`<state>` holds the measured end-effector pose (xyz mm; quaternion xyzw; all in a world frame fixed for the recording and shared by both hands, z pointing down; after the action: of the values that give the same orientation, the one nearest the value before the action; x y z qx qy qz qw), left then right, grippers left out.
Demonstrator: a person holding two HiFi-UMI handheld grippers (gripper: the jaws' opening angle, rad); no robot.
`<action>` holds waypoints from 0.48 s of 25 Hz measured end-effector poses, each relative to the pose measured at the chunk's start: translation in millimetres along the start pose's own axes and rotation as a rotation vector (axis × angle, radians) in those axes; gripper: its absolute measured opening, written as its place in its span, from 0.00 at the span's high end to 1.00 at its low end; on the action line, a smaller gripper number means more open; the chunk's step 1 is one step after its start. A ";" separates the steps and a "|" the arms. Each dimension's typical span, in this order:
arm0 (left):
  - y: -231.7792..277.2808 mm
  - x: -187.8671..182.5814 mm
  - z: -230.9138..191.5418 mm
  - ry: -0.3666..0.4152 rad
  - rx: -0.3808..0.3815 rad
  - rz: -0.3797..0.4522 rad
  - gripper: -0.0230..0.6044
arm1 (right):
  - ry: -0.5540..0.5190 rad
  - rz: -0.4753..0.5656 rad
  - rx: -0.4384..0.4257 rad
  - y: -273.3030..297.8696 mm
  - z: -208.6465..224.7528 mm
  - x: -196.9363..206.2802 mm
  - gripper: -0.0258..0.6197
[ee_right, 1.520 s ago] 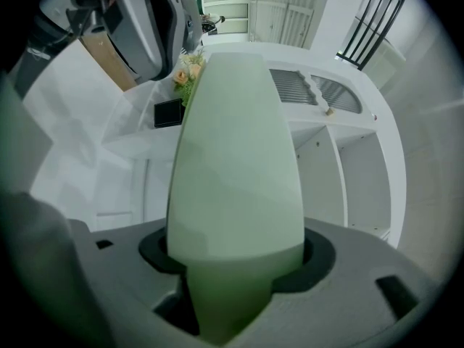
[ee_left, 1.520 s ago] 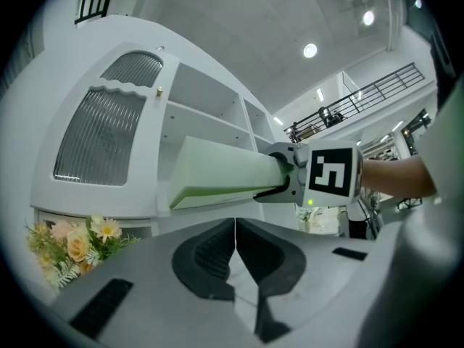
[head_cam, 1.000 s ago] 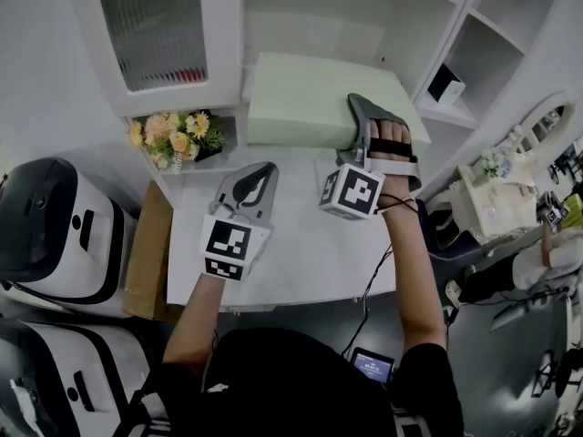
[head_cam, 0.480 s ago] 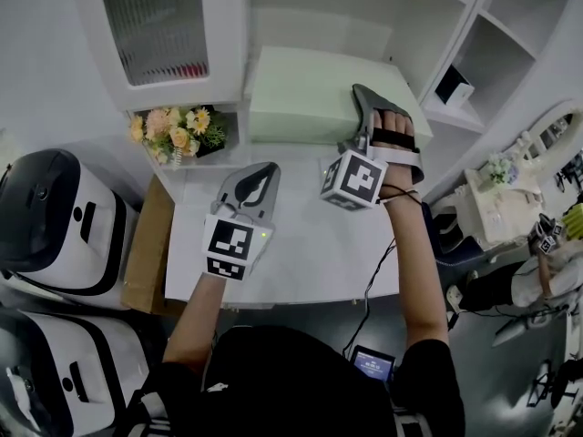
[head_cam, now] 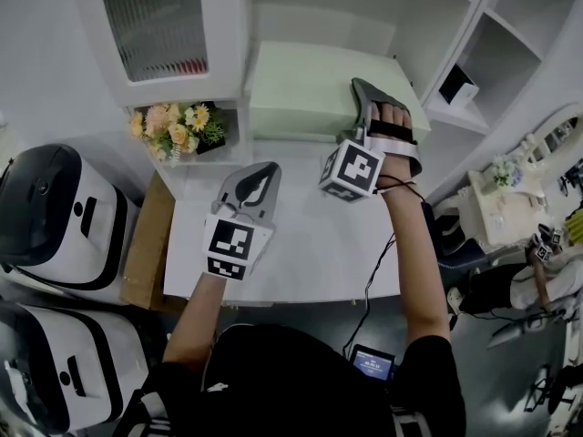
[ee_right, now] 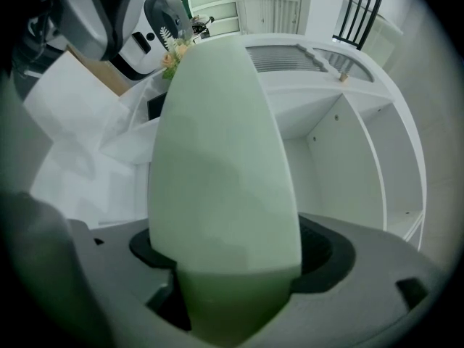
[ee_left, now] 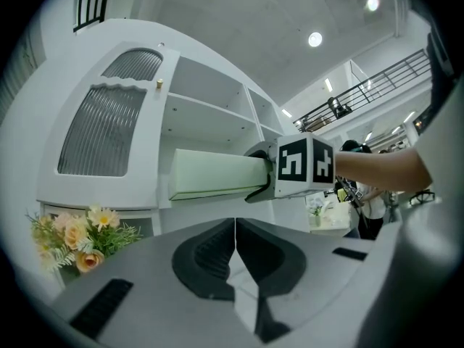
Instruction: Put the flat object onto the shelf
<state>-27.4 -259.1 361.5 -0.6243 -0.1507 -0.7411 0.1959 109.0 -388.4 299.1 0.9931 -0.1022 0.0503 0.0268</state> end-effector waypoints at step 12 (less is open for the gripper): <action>1.2 4.0 -2.9 -0.003 -0.011 -0.010 0.95 | 0.005 -0.017 -0.029 29.2 -0.7 -4.0 0.35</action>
<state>-30.0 -262.0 364.9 -0.6257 -0.1500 -0.7419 0.1885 99.0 -416.1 300.7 0.9933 -0.0941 0.0512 0.0421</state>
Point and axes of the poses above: the fingertips, and each gripper's own axes: y forward along the fingers, z to its right, x out of its underside, the point moved 8 cm from there along -y, backward along the fingers, and after that the axes turned 5 degrees about x, right-handed, at the moved point
